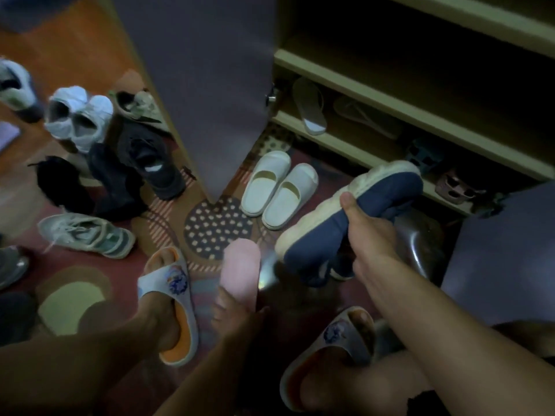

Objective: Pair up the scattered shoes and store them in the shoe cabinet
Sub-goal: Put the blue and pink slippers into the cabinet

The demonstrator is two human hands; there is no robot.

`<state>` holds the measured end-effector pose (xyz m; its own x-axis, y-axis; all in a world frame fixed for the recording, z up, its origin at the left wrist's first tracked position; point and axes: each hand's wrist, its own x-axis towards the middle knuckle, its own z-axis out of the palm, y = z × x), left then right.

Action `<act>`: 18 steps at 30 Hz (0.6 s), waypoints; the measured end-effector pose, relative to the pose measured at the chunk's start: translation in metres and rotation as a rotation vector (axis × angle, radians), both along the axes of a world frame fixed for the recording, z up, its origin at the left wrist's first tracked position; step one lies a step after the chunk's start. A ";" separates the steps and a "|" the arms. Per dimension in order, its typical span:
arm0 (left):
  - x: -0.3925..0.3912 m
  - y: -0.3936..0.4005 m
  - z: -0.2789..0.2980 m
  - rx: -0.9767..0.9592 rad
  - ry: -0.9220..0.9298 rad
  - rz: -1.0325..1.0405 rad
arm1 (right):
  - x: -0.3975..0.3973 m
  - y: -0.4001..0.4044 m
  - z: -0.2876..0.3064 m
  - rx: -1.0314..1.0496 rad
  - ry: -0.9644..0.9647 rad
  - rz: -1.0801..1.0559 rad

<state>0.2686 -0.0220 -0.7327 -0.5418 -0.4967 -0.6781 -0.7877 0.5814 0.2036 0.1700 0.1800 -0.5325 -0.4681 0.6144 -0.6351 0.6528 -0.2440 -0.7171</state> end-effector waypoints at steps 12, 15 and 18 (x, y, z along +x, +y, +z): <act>-0.012 -0.040 0.062 0.189 0.470 -0.008 | -0.029 0.008 0.049 -0.299 0.164 0.108; -0.022 -0.038 0.117 0.235 0.628 -0.027 | -0.027 0.001 0.079 -0.303 0.304 0.075; -0.021 -0.027 0.170 0.142 0.841 -0.181 | -0.016 -0.010 0.098 -0.165 0.430 0.044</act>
<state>0.2478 -0.0490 -0.5625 -0.9530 -0.2956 -0.0665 -0.2414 0.6083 0.7561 0.1535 0.1704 -0.4345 -0.7336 0.4951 -0.4655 0.3168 -0.3569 -0.8788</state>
